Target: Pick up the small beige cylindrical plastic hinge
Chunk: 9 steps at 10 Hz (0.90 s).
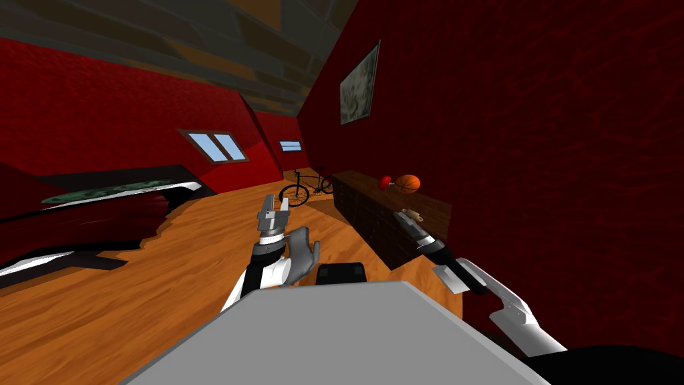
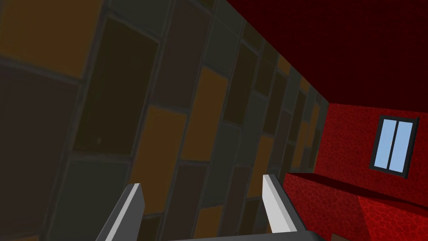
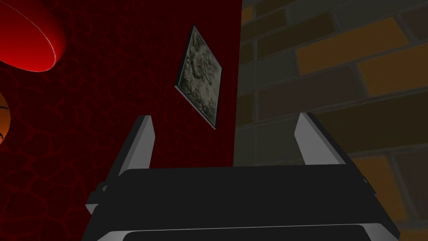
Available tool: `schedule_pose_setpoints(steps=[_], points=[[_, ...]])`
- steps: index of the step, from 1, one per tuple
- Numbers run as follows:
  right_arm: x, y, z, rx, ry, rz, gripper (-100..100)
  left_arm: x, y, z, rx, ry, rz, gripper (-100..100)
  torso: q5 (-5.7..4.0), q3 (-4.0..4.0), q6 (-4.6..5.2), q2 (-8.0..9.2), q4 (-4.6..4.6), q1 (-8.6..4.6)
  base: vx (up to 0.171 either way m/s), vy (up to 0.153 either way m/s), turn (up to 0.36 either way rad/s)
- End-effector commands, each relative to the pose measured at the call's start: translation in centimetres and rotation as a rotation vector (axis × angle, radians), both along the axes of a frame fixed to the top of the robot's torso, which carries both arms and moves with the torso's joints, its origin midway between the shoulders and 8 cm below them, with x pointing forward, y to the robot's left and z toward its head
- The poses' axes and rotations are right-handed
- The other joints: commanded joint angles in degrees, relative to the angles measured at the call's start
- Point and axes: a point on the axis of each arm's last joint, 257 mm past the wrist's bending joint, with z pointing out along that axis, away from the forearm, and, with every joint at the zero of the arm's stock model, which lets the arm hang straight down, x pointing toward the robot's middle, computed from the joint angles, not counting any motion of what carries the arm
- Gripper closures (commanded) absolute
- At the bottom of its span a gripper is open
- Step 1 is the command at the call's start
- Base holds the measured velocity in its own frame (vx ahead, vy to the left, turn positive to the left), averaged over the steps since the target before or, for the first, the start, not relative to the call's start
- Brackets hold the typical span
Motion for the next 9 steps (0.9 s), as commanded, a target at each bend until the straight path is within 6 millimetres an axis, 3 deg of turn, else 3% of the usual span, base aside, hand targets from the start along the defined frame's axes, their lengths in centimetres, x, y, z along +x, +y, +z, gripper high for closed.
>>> schedule_pose_setpoints(steps=[1, 2, 5, 6, 9], points=[[-0.2, -1.4, -1.1, -0.057, 0.037, -0.003, -100, 0.0, 0.0, 0.0, 0.0, 0.0, 0.0, 0, 0.0, 0.0, 0.0, 0.0, 0.0, 0.0, 0.072, 0.105, 0.008], [-0.7, -3.0, -2.5, -0.102, 0.076, -0.021, -100, 0.0, 0.0, 0.0, 0.0, 0.0, 0.0, 0, -0.01, 0.03, 0.01, 0.07, 0.01, -0.09, 0.075, 0.12, 0.034], [-1.1, -5.9, -4.1, -0.206, 0.144, -0.028, -100, 0.0, 0.0, 0.0, 0.0, 0.0, 0.0, 0, -0.02, 0.03, 0.0, 0.06, 0.01, -0.09, 0.057, 0.087, 0.012], [-2.0, -7.9, -5.6, -0.253, 0.191, -0.049, -100, 0.0, 0.0, 0.0, 0.0, 0.0, 0.0, 0, -0.04, 0.1, 0.02, 0.19, 0.03, -0.27, 0.053, 0.051, 0.016], [-2.6, -10.8, -6.5, -0.364, 0.257, -0.045, -100, 0.0, 0.0, 0.0, 0.0, 0.0, 0.0, 0, -0.04, 0.05, 0.01, 0.09, 0.02, -0.18, 0.069, 0.078, 0.038]])
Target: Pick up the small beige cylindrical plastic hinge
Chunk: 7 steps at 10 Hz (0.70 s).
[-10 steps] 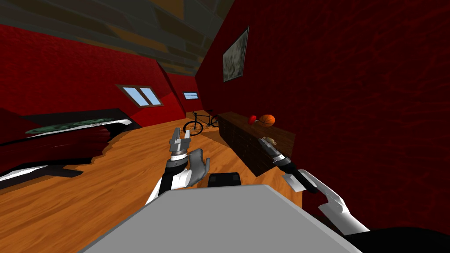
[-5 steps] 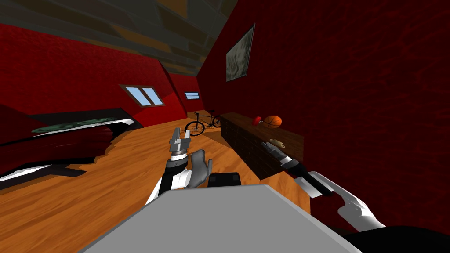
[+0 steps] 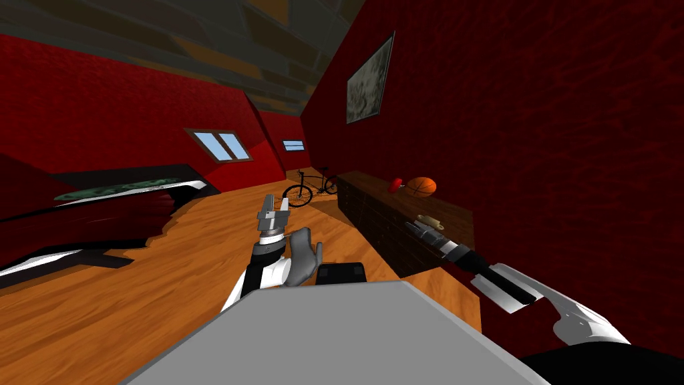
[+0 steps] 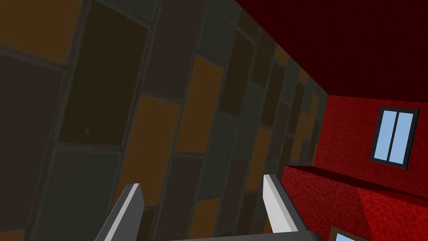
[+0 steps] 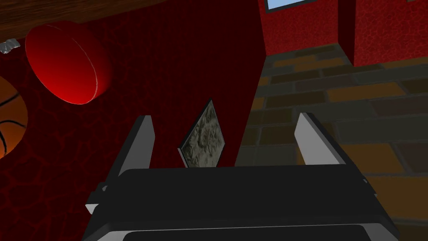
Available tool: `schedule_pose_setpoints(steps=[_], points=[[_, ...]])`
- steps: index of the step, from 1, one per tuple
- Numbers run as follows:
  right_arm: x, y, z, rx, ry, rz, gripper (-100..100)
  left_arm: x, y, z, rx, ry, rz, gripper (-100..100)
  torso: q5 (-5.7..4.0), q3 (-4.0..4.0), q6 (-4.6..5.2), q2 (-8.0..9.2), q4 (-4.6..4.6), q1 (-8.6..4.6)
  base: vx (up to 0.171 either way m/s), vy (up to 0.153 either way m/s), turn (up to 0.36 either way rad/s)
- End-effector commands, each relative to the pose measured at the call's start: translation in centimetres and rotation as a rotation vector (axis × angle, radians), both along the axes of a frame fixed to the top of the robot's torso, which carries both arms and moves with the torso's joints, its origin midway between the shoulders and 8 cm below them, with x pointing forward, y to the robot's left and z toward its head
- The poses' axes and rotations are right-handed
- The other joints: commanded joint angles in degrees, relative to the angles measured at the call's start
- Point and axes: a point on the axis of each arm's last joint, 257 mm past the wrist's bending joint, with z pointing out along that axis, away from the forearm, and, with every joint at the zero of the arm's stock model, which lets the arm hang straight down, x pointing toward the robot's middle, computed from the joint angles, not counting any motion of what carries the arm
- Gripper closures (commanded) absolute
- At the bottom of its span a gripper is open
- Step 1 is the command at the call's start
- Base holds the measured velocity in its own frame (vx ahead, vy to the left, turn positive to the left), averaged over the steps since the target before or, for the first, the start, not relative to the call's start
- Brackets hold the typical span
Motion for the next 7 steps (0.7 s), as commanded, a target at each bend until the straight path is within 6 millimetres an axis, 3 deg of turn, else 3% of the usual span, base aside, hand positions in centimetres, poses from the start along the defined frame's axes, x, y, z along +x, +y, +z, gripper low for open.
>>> schedule_pose_setpoints(steps=[1, 3, 4, 5, 6, 7], points=[[-1.2, -2.6, -1.4, -0.073, 0.063, -0.018, -100, 0.0, 0.0, 0.0, 0.0, 0.0, 0.0, 0, 0.0, 0.0, 0.0, 0.0, 0.0, 0.0, 0.043, 0.026, 0.01], [-1.0, -2.9, -1.0, -0.097, 0.07, -0.006, -100, 0.0, 0.0, 0.0, 0.0, 0.0, 0.0, 0, -0.06, 0.07, 0.03, 0.12, 0.03, -0.27, 0.053, 0.007, 0.003], [-2.2, -5.3, -2.1, -0.161, 0.126, -0.018, -100, 0.0, 0.0, 0.0, 0.0, 0.0, 0.0, 0, -0.07, 0.04, 0.01, 0.05, 0.02, -0.24, 0.104, 0.084, 0.087], [-2.0, -5.4, -1.9, -0.171, 0.128, -0.013, -100, 0.0, 0.0, 0.0, 0.0, 0.0, 0.0, 0, -0.03, -0.03, 0.0, -0.07, -0.01, -0.02, 0.072, 0.102, 0.033], [-3.3, -7.2, -2.8, -0.221, 0.179, -0.019, -100, 0.0, 0.0, 0.0, 0.0, 0.0, 0.0, 0, 0.01, -0.01, 0.01, -0.01, -0.01, 0.06, 0.089, 0.074, 0.068], [-3.3, -7.9, -2.6, -0.242, 0.188, -0.019, -100, 0.0, 0.0, 0.0, 0.0, 0.0, 0.0, 0, 0.0, -0.03, 0.0, -0.06, -0.01, 0.0, 0.078, 0.032, 0.04]])
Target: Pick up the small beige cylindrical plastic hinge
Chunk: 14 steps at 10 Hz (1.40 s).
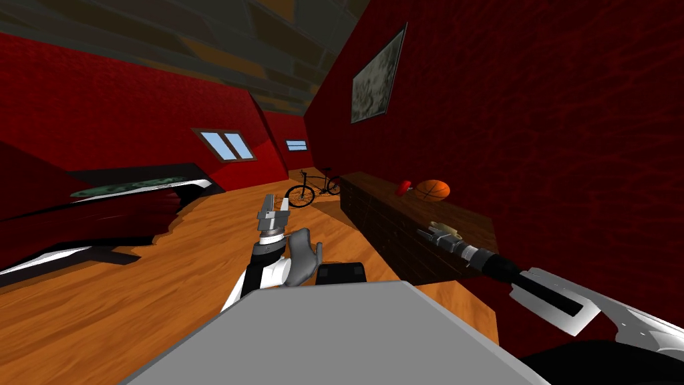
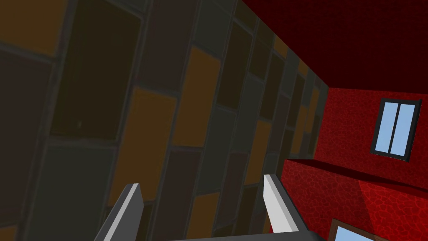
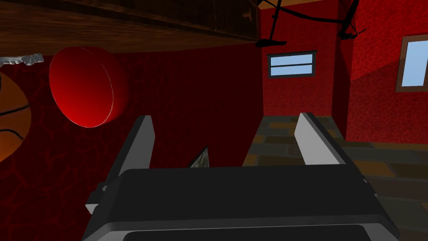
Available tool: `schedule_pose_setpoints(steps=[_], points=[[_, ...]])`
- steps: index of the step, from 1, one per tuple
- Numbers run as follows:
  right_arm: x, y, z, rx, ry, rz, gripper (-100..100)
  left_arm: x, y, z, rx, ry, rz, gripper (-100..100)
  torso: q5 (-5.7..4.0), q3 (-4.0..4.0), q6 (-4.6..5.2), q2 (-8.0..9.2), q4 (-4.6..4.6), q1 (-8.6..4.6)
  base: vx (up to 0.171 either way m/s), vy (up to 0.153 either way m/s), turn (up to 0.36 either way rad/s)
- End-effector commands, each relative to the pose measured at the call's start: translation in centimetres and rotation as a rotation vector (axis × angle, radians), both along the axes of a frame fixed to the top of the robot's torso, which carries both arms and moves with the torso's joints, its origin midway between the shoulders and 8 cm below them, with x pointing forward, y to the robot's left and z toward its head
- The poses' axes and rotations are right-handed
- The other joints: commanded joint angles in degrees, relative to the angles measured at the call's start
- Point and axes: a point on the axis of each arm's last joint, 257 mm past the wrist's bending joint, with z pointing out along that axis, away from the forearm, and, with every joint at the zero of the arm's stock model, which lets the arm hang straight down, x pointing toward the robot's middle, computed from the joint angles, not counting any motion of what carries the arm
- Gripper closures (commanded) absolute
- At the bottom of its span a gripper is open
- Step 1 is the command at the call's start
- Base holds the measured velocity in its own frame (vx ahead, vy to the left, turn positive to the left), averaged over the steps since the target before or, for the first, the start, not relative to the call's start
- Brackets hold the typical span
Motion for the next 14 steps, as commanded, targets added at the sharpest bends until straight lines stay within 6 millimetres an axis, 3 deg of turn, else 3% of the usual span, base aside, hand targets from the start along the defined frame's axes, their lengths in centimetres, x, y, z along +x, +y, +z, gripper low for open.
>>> schedule_pose_setpoints(steps=[1, 3, 4, 6, 7, 8, 9, 10, 11, 12, 13, 14], points=[[-1.5, -2.6, -0.9, -0.072, 0.068, -0.012, -100, 0.0, 0.0, 0.0, 0.0, 0.0, 0.0, 0, 0.0, 0.0, 0.0, 0.0, 0.0, 0.0, 0.069, 0.027, 0.038], [-1.3, -2.9, -0.6, -0.087, 0.073, -0.006, -100, 0.0, 0.0, 0.0, 0.0, 0.0, 0.0, 0, -0.03, 0.05, -0.01, 0.08, 0.02, -0.15, 0.054, 0.011, 0.037], [-2.8, -5.3, -1.1, -0.152, 0.135, -0.011, -100, 0.0, 0.0, 0.0, 0.0, 0.0, 0.0, 0, -0.04, 0.06, 0.0, 0.1, 0.02, -0.09, 0.051, 0.028, 0.059], [-2.8, -5.3, -1.1, -0.153, 0.135, -0.01, -100, 0.0, 0.0, 0.0, 0.0, 0.0, 0.0, 0, -0.03, 0.05, 0.01, 0.07, 0.02, -0.11, 0.063, 0.012, 0.034], [-4.4, -7.5, -1.5, -0.215, 0.198, -0.012, -100, 0.0, 0.0, 0.0, 0.0, 0.0, 0.0, 0, -0.04, 0.06, 0.01, 0.1, 0.02, -0.1, 0.081, 0.035, 0.061], [-4.4, -7.5, -1.5, -0.215, 0.198, -0.012, -100, 0.0, 0.0, 0.0, 0.0, 0.0, 0.0, 0, -0.02, 0.02, -0.01, 0.03, 0.01, -0.05, 0.071, 0.028, 0.038], [-6.2, -9.6, -1.9, -0.273, 0.263, -0.014, -100, 0.0, 0.0, 0.0, 0.0, 0.0, 0.0, 0, -0.03, 0.03, 0.01, 0.05, 0.01, -0.04, 0.127, 0.043, 0.119], [-6.2, -9.6, -1.9, -0.273, 0.263, -0.014, -100, 0.0, 0.0, 0.0, 0.0, 0.0, 0.0, 0, -0.01, -0.06, -0.03, -0.12, -0.02, 0.0, 0.121, 0.033, 0.069], [-7.9, -11.3, -2.2, -0.323, 0.327, -0.01, -100, 0.0, 0.0, 0.0, 0.0, 0.0, 0.0, 0, -0.02, -0.08, 0.0, -0.13, -0.03, -0.02, 0.109, -0.004, 0.085], [-8.1, -11.5, -2.2, -0.326, 0.329, -0.015, -100, 0.0, 0.0, 0.0, 0.0, 0.0, 0.0, 0, -0.03, -0.07, -0.02, -0.12, -0.03, -0.14, 0.091, -0.001, 0.047], [-10.1, -13.4, -2.4, -0.375, 0.395, -0.014, -100, 0.0, 0.0, 0.0, 0.0, 0.0, 0.0, 0, -0.07, -0.04, 0.0, -0.06, -0.02, -0.14, 0.076, -0.004, 0.096], [-10.1, -13.4, -2.4, -0.375, 0.395, -0.014, -100, 0.0, 0.0, 0.0, 0.0, 0.0, 0.0, 0, -0.05, -0.01, -0.02, 0.0, 0.0, -0.17, 0.046, -0.016, 0.077]])
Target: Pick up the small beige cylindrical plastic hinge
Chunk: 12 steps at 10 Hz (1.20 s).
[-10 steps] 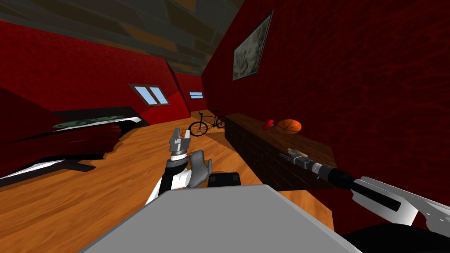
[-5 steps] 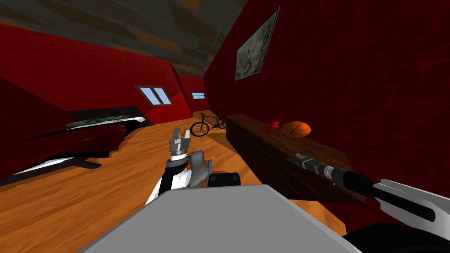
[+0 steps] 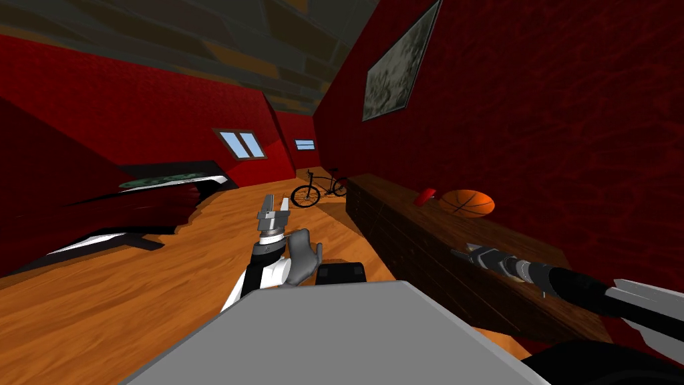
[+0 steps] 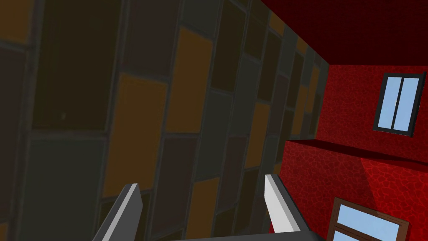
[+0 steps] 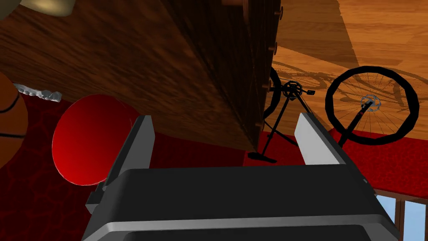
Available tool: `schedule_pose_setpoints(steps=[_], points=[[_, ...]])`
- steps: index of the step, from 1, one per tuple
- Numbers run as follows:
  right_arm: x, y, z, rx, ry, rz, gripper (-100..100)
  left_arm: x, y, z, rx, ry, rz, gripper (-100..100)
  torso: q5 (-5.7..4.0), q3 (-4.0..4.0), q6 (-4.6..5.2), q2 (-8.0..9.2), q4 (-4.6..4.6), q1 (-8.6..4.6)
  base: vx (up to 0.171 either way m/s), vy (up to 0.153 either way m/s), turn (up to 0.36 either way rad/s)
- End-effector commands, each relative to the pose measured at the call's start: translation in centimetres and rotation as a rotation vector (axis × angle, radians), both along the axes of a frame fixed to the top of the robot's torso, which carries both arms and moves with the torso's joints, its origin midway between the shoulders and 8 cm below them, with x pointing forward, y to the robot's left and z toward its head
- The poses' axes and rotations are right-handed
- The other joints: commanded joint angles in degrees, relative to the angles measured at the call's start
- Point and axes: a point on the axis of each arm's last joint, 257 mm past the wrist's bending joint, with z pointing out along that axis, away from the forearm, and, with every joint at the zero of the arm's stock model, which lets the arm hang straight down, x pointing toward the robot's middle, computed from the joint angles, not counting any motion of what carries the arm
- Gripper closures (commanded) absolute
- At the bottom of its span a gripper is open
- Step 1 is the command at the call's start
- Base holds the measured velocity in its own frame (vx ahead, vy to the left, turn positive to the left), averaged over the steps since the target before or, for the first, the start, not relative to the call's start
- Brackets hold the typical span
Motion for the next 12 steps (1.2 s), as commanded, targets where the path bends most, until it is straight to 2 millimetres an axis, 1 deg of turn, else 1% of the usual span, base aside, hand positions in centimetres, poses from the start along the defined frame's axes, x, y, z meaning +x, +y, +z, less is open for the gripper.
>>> schedule_pose_setpoints(steps=[1, 2, 3, 4, 6, 7, 9, 10, 12], points=[[-2.7, -2.0, -0.2, -0.05, 0.076, -0.003, -100, 0.0, 0.0, 0.0, 0.0, 0.0, 0.0, 0, 0.0, 0.0, 0.0, 0.0, 0.0, 0.0, 0.043, -0.03, 0.097], [-2.0, -1.9, 0.0, -0.05, 0.062, 0.001, -100, 0.0, 0.0, 0.0, 0.0, 0.0, 0.0, 0, -0.02, 0.02, -0.01, 0.03, 0.01, -0.07, 0.051, -0.027, 0.074], [-2.7, -2.0, -0.2, -0.05, 0.076, -0.003, -100, 0.0, 0.0, 0.0, 0.0, 0.0, 0.0, 0, -0.02, 0.03, 0.01, 0.03, 0.01, -0.05, 0.039, -0.01, 0.006], [-5.0, -3.5, -0.4, -0.088, 0.142, -0.006, -100, 0.0, 0.0, 0.0, 0.0, 0.0, 0.0, 0, -0.01, 0.05, 0.03, 0.08, 0.02, 0.01, 0.064, -0.022, 0.067], [-9.6, -6.0, -0.6, -0.149, 0.272, -0.013, -100, 0.0, 0.0, 0.0, 0.0, 0.0, 0.0, 0, -0.03, -0.09, -0.02, -0.17, -0.03, -0.13, 0.137, -0.06, 0.161], [-9.6, -6.0, -0.6, -0.149, 0.272, -0.013, -100, 0.0, 0.0, 0.0, 0.0, 0.0, 0.0, 0, -0.04, -0.17, -0.04, -0.31, -0.07, -0.19, 0.099, -0.045, 0.054], [-14.3, -7.7, -0.7, -0.188, 0.394, -0.021, -100, 0.0, 0.0, 0.0, 0.0, 0.0, 0.0, 0, -0.02, -0.06, 0.01, -0.1, -0.02, -0.08, 0.088, -0.052, 0.089], [-14.3, -7.7, -0.7, -0.188, 0.394, -0.021, -100, 0.0, 0.0, 0.0, 0.0, 0.0, 0.0, 0, -0.05, -0.08, -0.01, -0.15, -0.03, -0.17, 0.084, -0.052, 0.06], [-18.9, -8.5, -1.0, -0.204, 0.502, -0.028, -100, 0.0, 0.0, 0.0, 0.0, 0.0, 0.0, 0, -0.03, -0.01, 0.01, -0.02, 0.0, -0.08, 0.062, -0.045, 0.088]])
